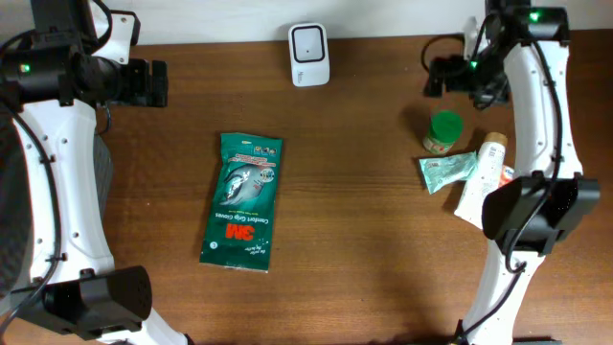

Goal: Scan the item barcode

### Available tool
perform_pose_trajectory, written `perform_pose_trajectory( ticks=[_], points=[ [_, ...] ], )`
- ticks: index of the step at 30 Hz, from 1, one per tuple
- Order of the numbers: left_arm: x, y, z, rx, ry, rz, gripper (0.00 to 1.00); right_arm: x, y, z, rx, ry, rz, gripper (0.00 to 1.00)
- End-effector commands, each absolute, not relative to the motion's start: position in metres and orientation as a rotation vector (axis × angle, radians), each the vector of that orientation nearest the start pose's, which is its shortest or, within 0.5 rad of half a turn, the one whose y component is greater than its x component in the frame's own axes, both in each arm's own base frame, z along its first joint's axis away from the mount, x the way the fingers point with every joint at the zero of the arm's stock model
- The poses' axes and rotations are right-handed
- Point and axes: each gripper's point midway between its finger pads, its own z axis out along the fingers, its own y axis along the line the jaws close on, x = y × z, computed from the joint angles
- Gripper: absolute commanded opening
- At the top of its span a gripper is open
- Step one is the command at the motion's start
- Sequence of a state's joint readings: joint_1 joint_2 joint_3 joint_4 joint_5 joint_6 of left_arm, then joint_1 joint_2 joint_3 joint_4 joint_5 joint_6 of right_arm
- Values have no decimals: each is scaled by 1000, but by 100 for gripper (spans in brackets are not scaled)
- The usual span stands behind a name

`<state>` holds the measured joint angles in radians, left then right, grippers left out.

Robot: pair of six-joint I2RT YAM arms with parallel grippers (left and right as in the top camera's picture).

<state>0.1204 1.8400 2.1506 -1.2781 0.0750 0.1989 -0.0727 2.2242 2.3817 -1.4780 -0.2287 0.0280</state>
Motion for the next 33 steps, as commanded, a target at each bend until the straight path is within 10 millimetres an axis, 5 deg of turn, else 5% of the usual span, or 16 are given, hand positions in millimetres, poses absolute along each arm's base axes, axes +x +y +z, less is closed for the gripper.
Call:
perform_pose_trajectory(
  ticks=[1,3,5,9,13,18,20,22,25,27,30,33],
  points=[
    [442,42,302,143,2519,34,99,466,101,203,-78,2797,825,98],
    [442,42,302,143,2519,34,99,450,166,173,-238,2845,912,98],
    [442,42,302,143,2519,34,99,429,222,128,-162,2945,961,82],
    [442,42,302,143,2519,34,99,385,317,50,-153,2971,1022,71],
    [442,42,302,143,2519,34,99,371,338,20,-60,2967,946,58],
    [442,42,302,143,2519,34,99,352,368,-19,33,3007,961,56],
    [442,42,302,143,2519,34,99,348,373,-31,14,3014,940,43],
    [442,42,302,143,2519,34,99,349,372,-30,20,3012,949,4],
    [442,42,302,143,2519,34,99,360,367,-8,-54,2992,928,4],
    [442,42,302,143,2519,34,99,372,365,23,-276,2927,846,4],
    [442,42,302,143,2519,34,99,389,392,83,-488,2771,891,35],
    [442,42,302,143,2519,34,99,368,425,66,-581,2759,910,39]
  ],
)
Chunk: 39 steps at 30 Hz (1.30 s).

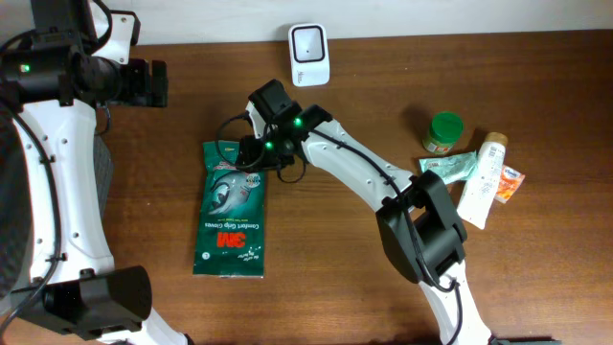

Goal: Scan the item barcode

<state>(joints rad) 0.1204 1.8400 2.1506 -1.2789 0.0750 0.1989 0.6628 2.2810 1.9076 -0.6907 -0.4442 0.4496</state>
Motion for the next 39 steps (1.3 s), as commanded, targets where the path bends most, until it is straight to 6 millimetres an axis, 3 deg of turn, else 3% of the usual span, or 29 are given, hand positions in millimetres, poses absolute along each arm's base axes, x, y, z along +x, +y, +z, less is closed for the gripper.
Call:
perform_pose_trajectory(
  ticks=[1,2,5,8,10,12,14,21,26,39],
  points=[
    [442,42,302,143,2519,34,99,354,437,45,-595,2799,908,39],
    [442,42,302,143,2519,34,99,341,443,27,-609,2844,895,39],
    [442,42,302,143,2519,34,99,342,423,16,-551,2931,834,39],
    [442,42,302,143,2519,34,99,353,365,0,-370,3081,596,39],
    [442,42,302,143,2519,34,99,371,327,-1,-233,3136,555,40],
    [442,42,302,143,2519,34,99,387,304,-2,-155,3139,553,41],
    [442,42,302,143,2519,34,99,397,298,-1,-141,3116,564,44],
    [442,42,302,143,2519,34,99,397,298,-1,-204,3105,564,45],
    [442,42,302,143,2519,34,99,398,299,-1,-205,3100,566,52],
    [442,42,302,144,2518,30,99,399,296,-1,-199,3100,555,54]
  ],
)
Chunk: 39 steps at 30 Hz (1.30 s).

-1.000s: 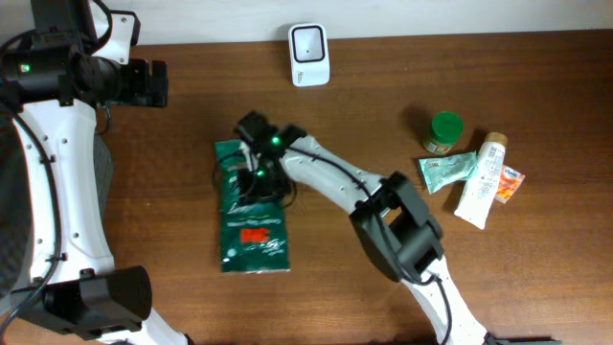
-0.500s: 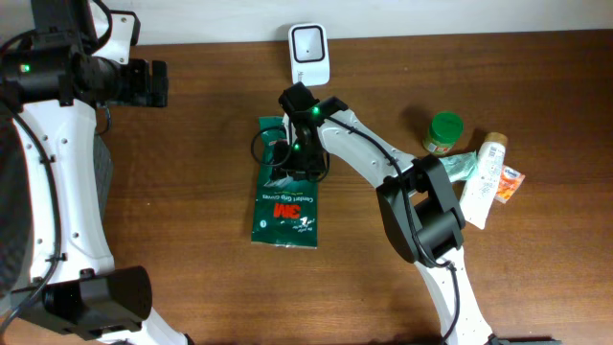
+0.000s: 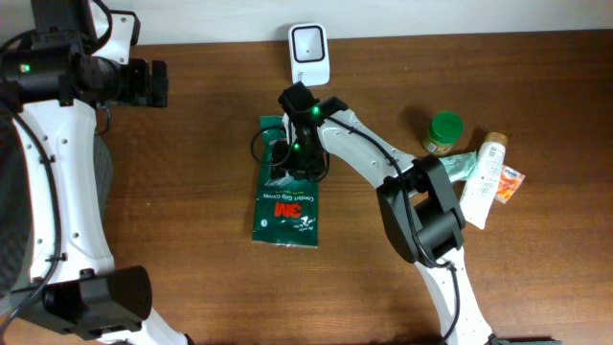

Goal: Scan the item barcode

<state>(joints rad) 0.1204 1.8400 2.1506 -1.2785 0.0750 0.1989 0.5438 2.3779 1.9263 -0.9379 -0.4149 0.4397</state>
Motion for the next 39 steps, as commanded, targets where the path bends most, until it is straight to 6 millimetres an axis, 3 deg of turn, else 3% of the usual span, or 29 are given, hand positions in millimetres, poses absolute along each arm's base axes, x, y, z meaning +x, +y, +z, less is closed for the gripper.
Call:
perform_pose_trajectory(
  ticks=[1,3,4,6,8,9,10,11,13,15,16,17,18,20,22,24,29,31,32,37,39],
  points=[
    [442,42,302,144,2518,28,99,400,297,-1,-199,3097,556,54],
    [443,33,304,164,2505,-34,99,409,295,22,-235,3035,580,54],
    [444,14,307,155,2483,-192,99,421,290,59,-221,2949,611,54],
    [450,-6,317,208,2417,-332,97,431,268,132,-205,2809,640,54],
    [456,-14,297,140,2460,-437,12,434,243,140,-136,2822,608,54],
    [458,-17,275,96,2518,-470,0,436,232,131,-100,2849,576,54],
    [459,-23,247,85,2585,-502,0,438,222,119,-70,2876,543,54],
    [458,-39,205,70,2683,-575,0,438,216,106,-46,2904,527,54],
    [458,-87,134,159,2719,-796,0,437,208,88,-19,2938,515,54],
    [446,-125,102,233,2632,-1089,0,436,208,87,-18,2944,511,54],
    [439,-127,85,225,2640,-1124,1,436,208,87,-18,2943,512,54],
    [431,-127,63,205,2675,-1140,24,436,208,87,-18,2942,512,54],
    [430,-127,53,199,2687,-1148,40,437,208,87,-19,2939,511,54],
    [432,-131,34,193,2686,-1196,56,436,206,86,-16,2942,495,54],
    [429,-134,23,233,2689,-1213,61,436,205,86,-15,2945,489,54],
    [421,-152,20,290,2707,-1225,64,438,201,85,-10,2941,455,54],
    [413,-190,19,384,2717,-1218,62,444,195,85,3,2924,416,54],
    [415,-192,13,348,2753,-1162,37,443,195,85,3,2924,413,54],
    [417,-189,14,325,2754,-1162,0,443,195,85,3,2925,414,54],
    [423,-191,26,299,2704,-1230,0,439,190,83,17,2948,403,54],
    [435,-158,61,227,2671,-1129,0,438,173,81,70,2975,388,54]
  ],
)
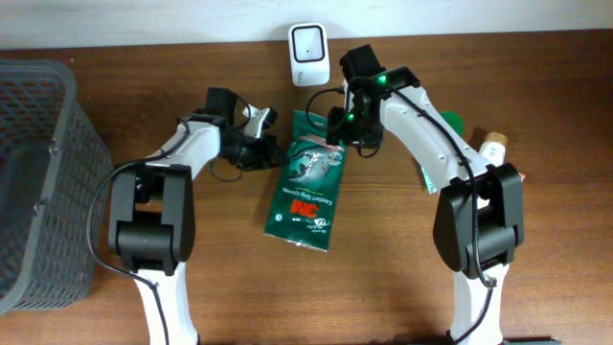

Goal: Scan the item barcode

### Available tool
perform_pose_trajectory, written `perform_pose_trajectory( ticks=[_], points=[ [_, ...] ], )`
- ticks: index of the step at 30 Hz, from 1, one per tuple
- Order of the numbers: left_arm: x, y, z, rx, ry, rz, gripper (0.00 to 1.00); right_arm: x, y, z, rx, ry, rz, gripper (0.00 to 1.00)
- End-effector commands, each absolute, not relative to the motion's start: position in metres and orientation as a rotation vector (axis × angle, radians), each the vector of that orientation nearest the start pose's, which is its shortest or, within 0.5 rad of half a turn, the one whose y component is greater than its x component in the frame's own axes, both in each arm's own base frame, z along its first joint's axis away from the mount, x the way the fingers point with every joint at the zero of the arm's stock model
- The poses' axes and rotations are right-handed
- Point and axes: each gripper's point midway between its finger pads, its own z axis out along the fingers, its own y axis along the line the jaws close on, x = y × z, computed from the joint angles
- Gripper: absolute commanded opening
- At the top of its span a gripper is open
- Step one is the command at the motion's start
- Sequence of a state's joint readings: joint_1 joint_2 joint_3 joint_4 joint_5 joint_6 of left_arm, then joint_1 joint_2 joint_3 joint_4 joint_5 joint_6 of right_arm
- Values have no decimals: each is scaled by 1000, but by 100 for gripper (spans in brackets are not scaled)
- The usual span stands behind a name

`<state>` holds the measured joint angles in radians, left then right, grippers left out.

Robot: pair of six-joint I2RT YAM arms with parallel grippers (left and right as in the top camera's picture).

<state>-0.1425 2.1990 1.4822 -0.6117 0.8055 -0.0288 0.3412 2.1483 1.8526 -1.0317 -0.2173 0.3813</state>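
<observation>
The green 3M glove package [306,187] lies tilted on the wooden table, its top end toward the white scanner [309,55] at the back edge. My right gripper [338,131] sits over the package's top right corner and looks shut on it. From the left, my left gripper [264,139] reaches to the package's upper left edge, with its fingers spread and nothing clearly between them. No barcode shows on the upward face.
A grey mesh basket [38,172] fills the left side of the table. Behind the right arm, a green-capped jar [452,122] and a white tube [491,149] are partly hidden at the right.
The package has shifted a little right and turned, its top now nearer the scanner. My left arm has come down from the far left corner to the package's left edge. The basket now shows.
At first the package lay left of centre with both arms raised away. Then my right gripper was at its top end. Later the package sat further right under the scanner with the right gripper on it. Now both grippers are at its top end.
</observation>
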Motion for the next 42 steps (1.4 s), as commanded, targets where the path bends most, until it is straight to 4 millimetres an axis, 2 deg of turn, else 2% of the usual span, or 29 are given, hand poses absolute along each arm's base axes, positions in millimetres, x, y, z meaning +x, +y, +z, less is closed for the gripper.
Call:
perform_pose_trajectory(
  ticks=[1,2,3,4,5,8,9,10,12,13,15,17,19,20,22,23,25,29,31,32,33,34,35,36,37,38,39,41,42],
  points=[
    [436,-135,80,181,2694,-993,0,440,165,81,98,2979,383,54],
    [434,-119,104,158,2706,-860,0,442,160,81,113,2976,382,54],
    [431,-114,121,163,2695,-802,0,444,156,81,127,2972,382,54],
    [417,-130,156,239,2641,-787,0,445,153,81,138,2972,381,54],
    [411,-148,164,286,2630,-800,0,445,151,81,145,2972,380,54],
    [393,-203,142,406,2700,-715,0,445,140,80,180,2982,373,54],
    [387,-230,140,470,2682,-728,0,447,133,81,204,2979,385,54],
    [388,-238,136,414,2694,-660,0,449,127,83,208,2976,449,54],
    [393,-224,131,294,2730,-548,0,452,114,85,238,2969,522,54],
    [398,-194,129,196,2767,-368,0,453,106,85,265,2966,524,54],
    [404,-156,149,136,2763,-70,0,454,103,85,229,2963,518,55],
    [408,-141,171,121,2718,101,0,454,103,85,229,2963,517,56],
    [399,-131,176,159,2702,310,0,454,101,84,225,2964,500,56],
    [391,-134,168,191,2728,367,0,454,101,84,219,2964,495,56],
    [381,-155,134,259,2799,408,0,452,101,84,208,2974,493,56],
    [379,-163,118,259,2831,415,0,450,100,83,184,2983,486,56],
    [373,-189,99,303,2893,281,20,446,94,81,192,3002,441,56],
    [378,-262,103,343,2877,-277,43,445,94,81,167,3007,440,61],
    [392,-269,130,378,2798,-336,50,443,94,81,168,3014,439,67],
    [409,-256,169,319,2720,-358,56,443,94,81,159,3014,439,69],
    [417,-246,189,279,2680,-370,62,442,96,81,127,3015,455,69],
    [425,-222,214,211,2635,-377,67,440,98,81,126,3023,470,69],
    [427,-192,223,162,2639,-355,64,436,112,84,68,3021,545,67],
    [429,-171,221,117,2663,-329,57,433,131,87,5,3016,608,63],
    [434,-145,210,37,2698,-300,38,432,148,88,-39,3004,635,40],
    [439,-131,201,-7,2716,-286,28,431,167,89,-49,2994,644,27],
    [441,-128,192,-23,2732,-292,19,433,184,89,-23,2978,642,15],
    [442,-137,164,-14,2787,-367,0,437,218,90,7,2939,678,5],
    [443,-145,146,-7,2821,-421,0,438,231,88,14,2925,682,4]
  ],
)
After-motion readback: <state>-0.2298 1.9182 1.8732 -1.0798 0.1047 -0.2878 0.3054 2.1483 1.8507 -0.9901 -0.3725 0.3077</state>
